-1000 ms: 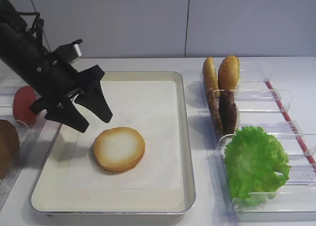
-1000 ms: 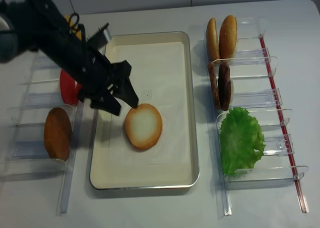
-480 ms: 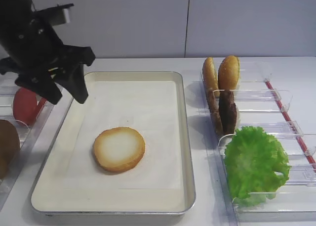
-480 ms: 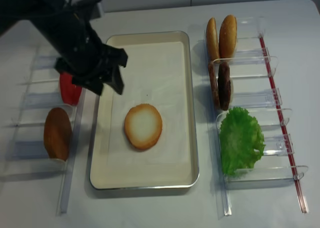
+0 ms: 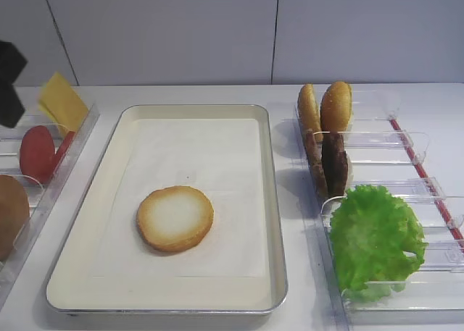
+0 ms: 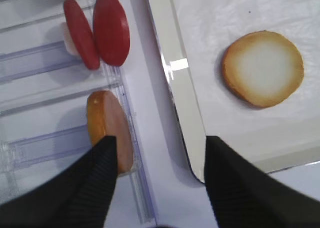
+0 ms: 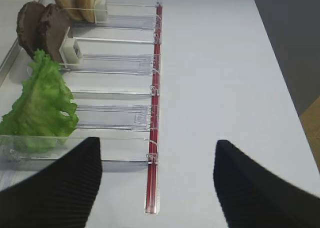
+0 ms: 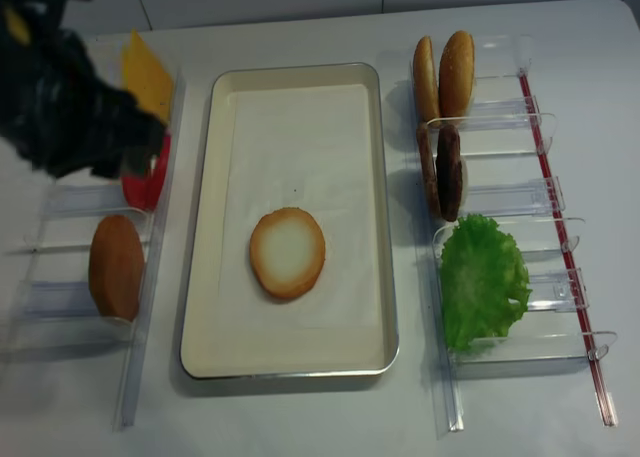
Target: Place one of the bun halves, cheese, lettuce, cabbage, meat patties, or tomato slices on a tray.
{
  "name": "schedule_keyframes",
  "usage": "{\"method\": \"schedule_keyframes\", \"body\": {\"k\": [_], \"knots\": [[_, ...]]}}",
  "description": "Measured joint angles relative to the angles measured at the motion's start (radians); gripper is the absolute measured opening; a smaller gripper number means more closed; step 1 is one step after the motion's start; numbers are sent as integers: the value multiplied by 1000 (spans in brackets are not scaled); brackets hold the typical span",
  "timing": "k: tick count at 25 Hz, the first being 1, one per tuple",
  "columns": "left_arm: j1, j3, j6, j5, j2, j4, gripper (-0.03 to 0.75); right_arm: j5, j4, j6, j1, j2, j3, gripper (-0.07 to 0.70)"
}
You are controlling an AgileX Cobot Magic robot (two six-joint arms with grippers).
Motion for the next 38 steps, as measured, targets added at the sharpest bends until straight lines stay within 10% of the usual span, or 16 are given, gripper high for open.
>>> {"method": "schedule_keyframes", "body": {"k": [31,38], "knots": [[0,602,76,30,-1014,-9,344,0,0,0,0,0,0,470],[0,702,100,-33,-1185,-17,309,0,-2,-2,0,0,0,470]]}}
